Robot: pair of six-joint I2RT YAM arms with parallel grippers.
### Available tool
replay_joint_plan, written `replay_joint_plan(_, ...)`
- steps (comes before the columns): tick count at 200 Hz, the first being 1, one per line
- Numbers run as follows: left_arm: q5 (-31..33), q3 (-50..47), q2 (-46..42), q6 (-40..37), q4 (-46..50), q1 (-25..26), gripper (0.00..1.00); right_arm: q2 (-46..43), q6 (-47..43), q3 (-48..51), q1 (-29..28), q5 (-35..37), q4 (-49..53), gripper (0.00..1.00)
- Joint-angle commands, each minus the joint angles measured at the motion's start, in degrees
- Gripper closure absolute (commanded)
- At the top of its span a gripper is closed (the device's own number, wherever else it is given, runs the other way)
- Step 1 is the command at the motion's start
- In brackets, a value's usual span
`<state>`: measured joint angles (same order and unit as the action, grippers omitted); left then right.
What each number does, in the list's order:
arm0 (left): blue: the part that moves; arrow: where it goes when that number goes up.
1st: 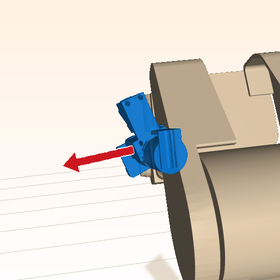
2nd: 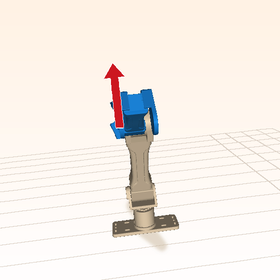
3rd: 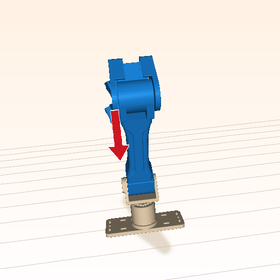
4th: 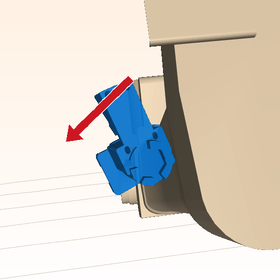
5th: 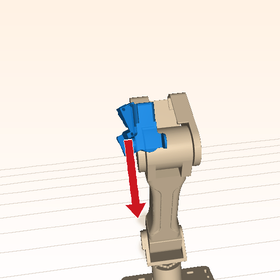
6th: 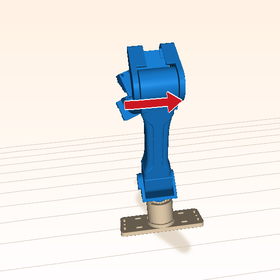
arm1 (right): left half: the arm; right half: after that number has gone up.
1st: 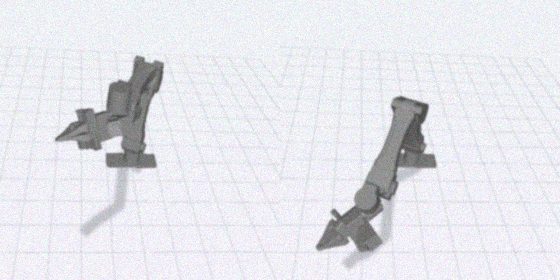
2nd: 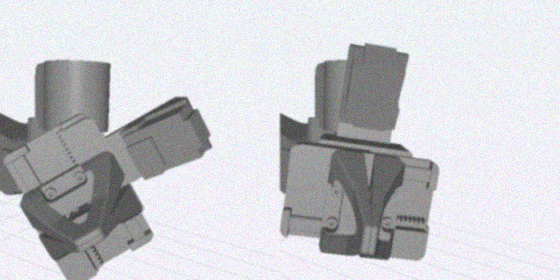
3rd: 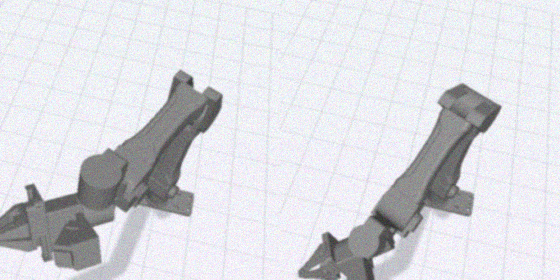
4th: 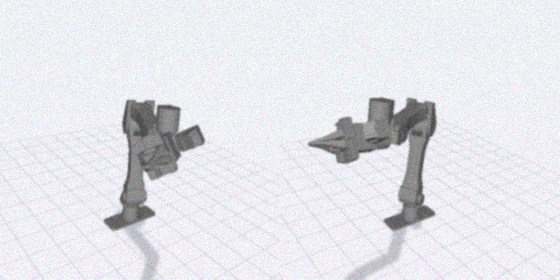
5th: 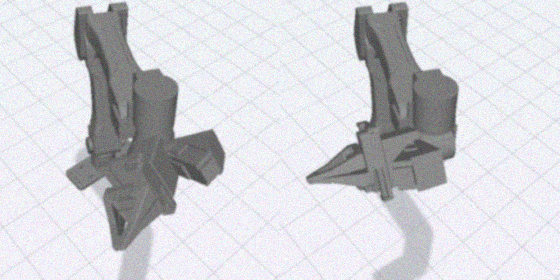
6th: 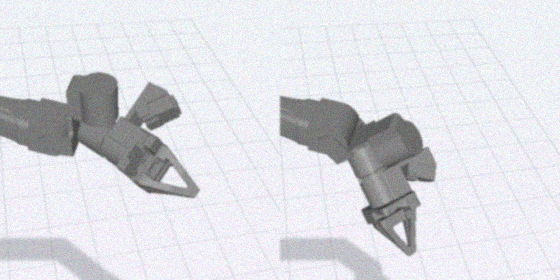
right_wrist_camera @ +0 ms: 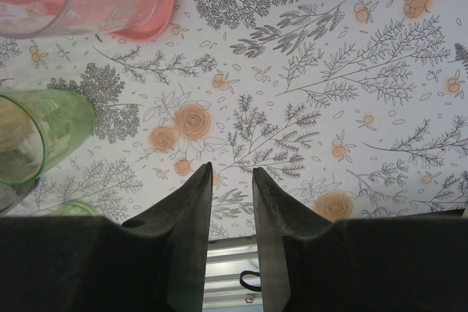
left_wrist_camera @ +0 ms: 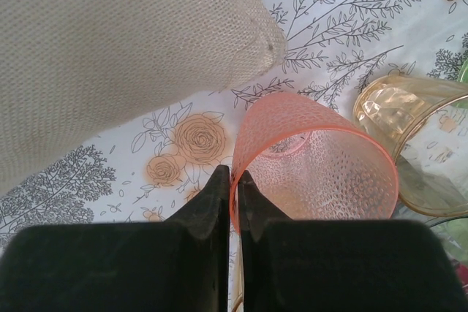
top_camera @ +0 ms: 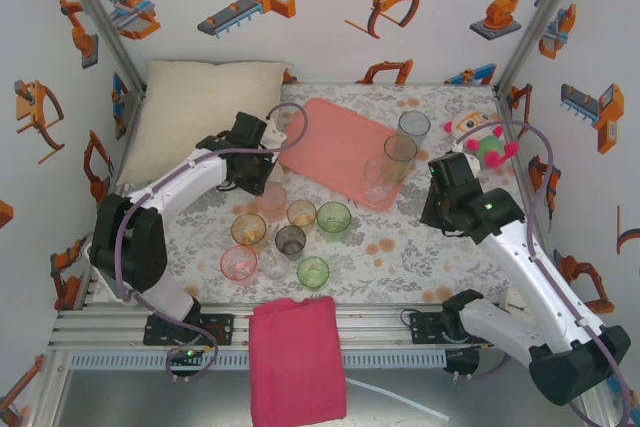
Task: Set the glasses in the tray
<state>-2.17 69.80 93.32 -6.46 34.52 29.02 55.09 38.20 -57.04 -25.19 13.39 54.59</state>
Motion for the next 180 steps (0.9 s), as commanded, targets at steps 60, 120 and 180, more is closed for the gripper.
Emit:
replay_joint_plan(60, -0.6, 6.2, -2.7, 0.1, 6.6, 0.4, 0.94, -0.3, 0.7, 0.5, 0.4, 1.7, -0.7, 0.7)
replay_joint_plan(120, 1.0, 16.8, -1.0, -2.2, 10.9, 0.8, 0.91, 0.2, 0.6, 0.7, 0.4, 1.6, -0.9, 0.7)
replay_joint_plan(180, -0.7, 33.7, 9.7, -4.2, 11.7, 1.9, 0.9, 0.1, 1.1, 1.3, 0.4, 1.9, 0.7, 0.7)
